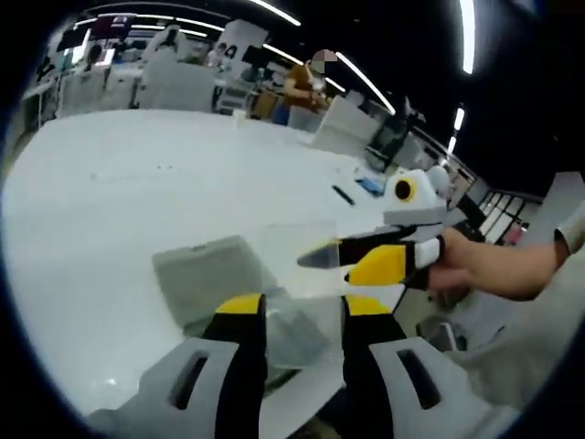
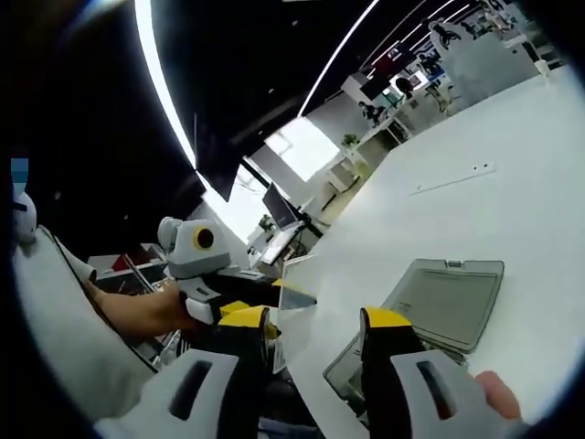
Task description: Insert the divider into the dual guide fixture by aligning both edges with the guide slots and pushing it downward to the bottom, including one-sided entry, uneven engagement, binding, and posture correction.
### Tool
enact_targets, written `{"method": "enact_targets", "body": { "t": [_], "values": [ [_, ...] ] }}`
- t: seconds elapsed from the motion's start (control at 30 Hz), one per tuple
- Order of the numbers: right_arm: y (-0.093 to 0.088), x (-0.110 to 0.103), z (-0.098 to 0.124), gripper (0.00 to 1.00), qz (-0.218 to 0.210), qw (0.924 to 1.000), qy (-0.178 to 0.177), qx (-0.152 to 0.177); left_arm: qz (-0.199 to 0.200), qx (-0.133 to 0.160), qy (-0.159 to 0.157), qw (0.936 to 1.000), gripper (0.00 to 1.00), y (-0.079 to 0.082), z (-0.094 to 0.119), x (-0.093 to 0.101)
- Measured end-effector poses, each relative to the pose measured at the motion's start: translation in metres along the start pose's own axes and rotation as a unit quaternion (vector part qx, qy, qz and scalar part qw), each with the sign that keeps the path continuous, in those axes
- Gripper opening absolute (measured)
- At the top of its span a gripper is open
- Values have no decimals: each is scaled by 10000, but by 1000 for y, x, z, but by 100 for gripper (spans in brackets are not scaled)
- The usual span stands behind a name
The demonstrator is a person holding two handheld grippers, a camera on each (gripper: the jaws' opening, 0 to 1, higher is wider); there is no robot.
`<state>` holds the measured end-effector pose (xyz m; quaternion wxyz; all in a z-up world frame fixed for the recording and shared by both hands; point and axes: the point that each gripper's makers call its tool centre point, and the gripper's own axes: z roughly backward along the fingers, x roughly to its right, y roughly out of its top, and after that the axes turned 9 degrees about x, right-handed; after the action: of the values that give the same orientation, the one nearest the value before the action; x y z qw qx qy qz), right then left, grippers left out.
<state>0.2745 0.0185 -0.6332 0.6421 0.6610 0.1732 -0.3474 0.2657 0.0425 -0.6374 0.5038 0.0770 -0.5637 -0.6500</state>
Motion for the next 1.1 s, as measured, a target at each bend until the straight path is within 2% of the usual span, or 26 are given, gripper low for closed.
{"method": "enact_targets", "body": {
  "t": [0.1, 0.3, 0.43, 0.6, 0.73, 1.1],
  "values": [
    [1, -3, 0, 36, 8, 10000, 87, -25, 183, 125, -236, 9995, 28, 2, 1, 7],
    [2, -8, 2, 38, -47, 9996, 283, -56, 440, 262, -423, 9978, 28, 5, 6, 9],
    [1, -12, 3, 38, -113, 9991, 403, -89, 469, 285, -587, 9968, 28, 5, 9, 14],
    [4, -22, 2, 40, -138, 9977, 656, -56, 767, 417, -855, 9925, 28, 6, 11, 20],
    [7, -32, 0, 41, -158, 9961, 863, -37, 805, 414, -943, 9914, 28, 4, 12, 22],
    [8, -37, -3, 42, -207, 9944, 1039, -52, 978, 470, -1420, 9839, 28, 4, 14, 35]
  ]
}}
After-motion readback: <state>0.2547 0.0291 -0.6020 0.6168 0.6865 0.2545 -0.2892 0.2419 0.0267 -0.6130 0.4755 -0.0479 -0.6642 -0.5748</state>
